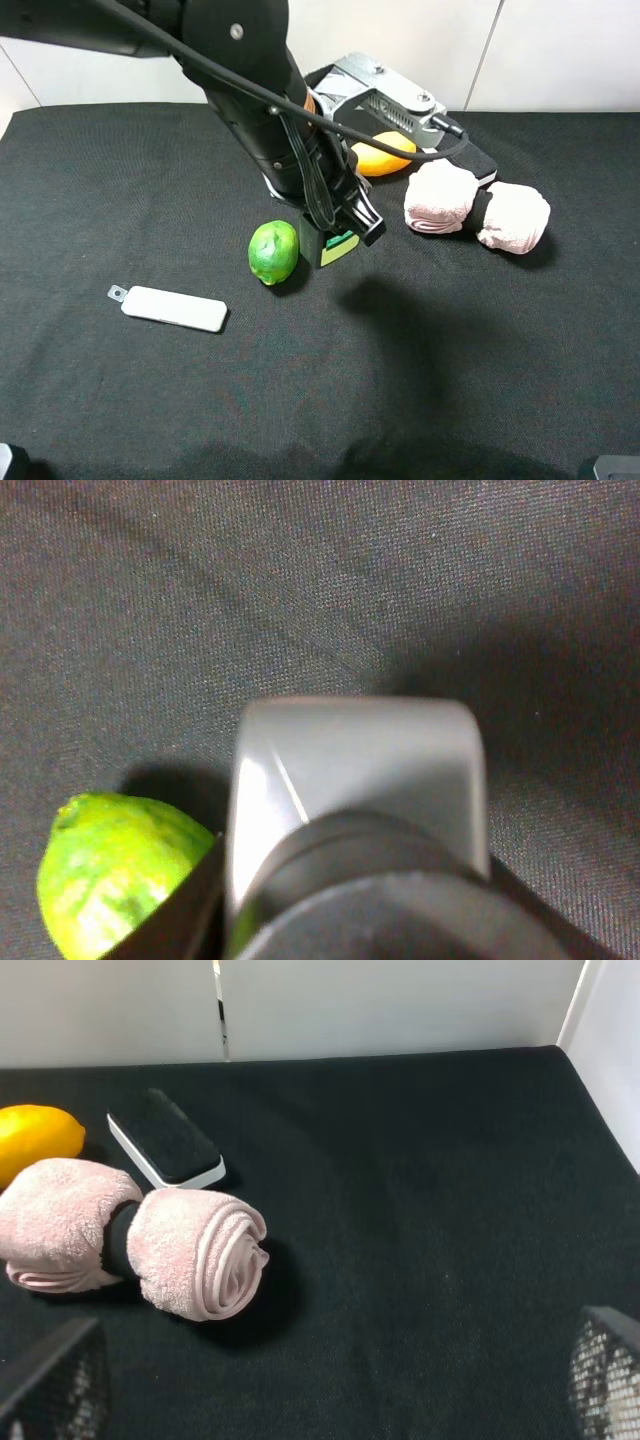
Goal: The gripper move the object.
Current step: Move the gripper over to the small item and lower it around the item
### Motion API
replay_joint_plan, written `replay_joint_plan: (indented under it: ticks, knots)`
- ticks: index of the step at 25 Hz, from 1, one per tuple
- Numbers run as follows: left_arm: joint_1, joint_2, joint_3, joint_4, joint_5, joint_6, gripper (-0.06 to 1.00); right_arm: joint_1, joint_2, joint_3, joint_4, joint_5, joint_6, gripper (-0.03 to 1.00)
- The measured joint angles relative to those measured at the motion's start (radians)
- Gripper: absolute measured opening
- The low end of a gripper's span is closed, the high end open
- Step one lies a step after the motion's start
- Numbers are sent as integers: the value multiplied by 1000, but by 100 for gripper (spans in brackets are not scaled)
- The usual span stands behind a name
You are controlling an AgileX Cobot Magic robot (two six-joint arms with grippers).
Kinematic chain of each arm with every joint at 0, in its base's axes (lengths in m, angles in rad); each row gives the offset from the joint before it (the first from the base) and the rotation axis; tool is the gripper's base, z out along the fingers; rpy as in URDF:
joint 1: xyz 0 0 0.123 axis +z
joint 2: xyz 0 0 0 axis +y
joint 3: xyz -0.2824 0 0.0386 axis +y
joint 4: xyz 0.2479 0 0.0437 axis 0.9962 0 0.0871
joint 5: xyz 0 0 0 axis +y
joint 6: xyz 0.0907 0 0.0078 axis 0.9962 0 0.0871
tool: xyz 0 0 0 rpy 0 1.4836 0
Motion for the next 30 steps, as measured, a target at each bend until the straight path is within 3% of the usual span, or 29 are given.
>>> replay_joint_plan:
  ticks: [15, 30]
  knots:
    - [-43, 102, 1, 8, -99, 0, 45, 0, 0, 1, 0, 0, 0, 69]
    - [-38, 155, 8, 49, -155, 2, 45, 0, 0, 1, 0, 0, 0, 69]
